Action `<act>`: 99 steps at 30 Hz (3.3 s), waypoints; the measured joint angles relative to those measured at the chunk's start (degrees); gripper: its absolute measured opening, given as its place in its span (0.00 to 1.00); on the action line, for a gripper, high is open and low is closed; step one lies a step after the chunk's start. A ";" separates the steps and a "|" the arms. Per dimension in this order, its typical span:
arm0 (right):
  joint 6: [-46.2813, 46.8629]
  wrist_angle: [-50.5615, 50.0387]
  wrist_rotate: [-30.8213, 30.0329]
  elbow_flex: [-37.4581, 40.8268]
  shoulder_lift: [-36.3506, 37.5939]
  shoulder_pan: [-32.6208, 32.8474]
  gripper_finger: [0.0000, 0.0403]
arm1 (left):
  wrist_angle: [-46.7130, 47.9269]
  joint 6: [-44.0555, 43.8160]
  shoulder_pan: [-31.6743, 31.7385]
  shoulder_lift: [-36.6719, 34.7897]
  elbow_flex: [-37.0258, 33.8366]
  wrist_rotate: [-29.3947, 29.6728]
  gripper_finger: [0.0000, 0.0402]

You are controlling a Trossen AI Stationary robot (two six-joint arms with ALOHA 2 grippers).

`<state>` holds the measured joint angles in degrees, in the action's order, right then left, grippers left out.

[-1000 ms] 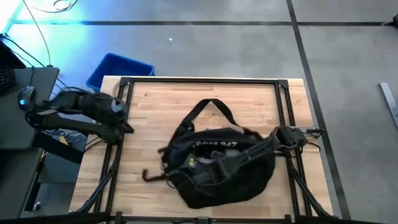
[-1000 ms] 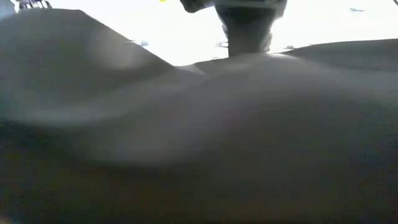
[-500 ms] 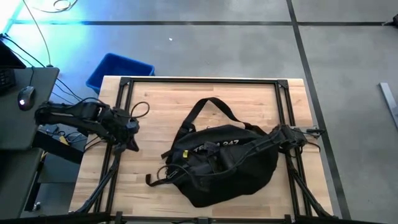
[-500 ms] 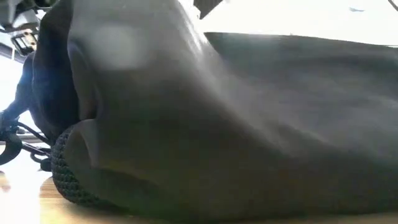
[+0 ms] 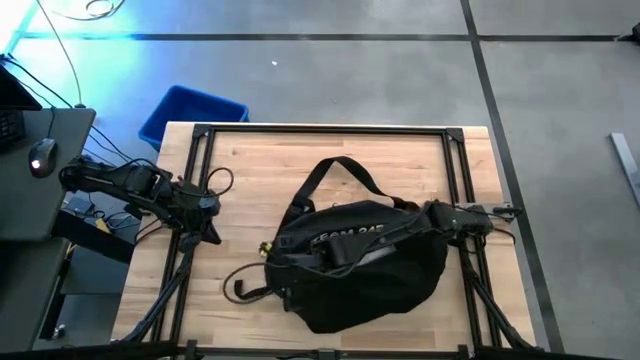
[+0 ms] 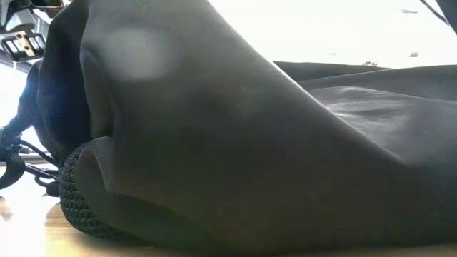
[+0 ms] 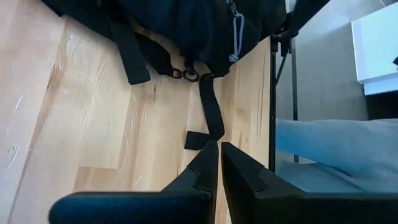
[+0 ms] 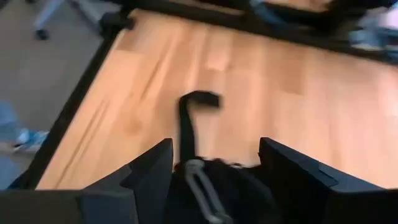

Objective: Unpack backpack
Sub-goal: Close the black backpack

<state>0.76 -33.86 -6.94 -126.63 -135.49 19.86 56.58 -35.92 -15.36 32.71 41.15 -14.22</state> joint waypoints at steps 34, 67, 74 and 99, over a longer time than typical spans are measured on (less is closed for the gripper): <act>33.14 -17.07 -21.05 -6.67 0.70 0.04 0.00 | -26.17 4.96 -3.84 1.55 -13.03 4.30 0.16; 48.82 -14.55 -27.03 -6.62 0.57 1.35 0.00 | -85.20 5.69 -12.42 44.00 -22.43 30.27 0.49; 53.68 -14.95 -25.46 -6.58 -1.15 2.29 0.00 | -89.79 8.97 -12.41 53.47 -19.33 29.36 0.28; 67.93 -36.50 -21.79 -6.88 -1.06 6.43 0.00 | -50.14 6.88 -23.06 30.11 -18.58 36.37 0.00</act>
<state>68.68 -70.36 -28.73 -133.51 -136.55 26.29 6.43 -29.05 -38.42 62.81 22.57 22.15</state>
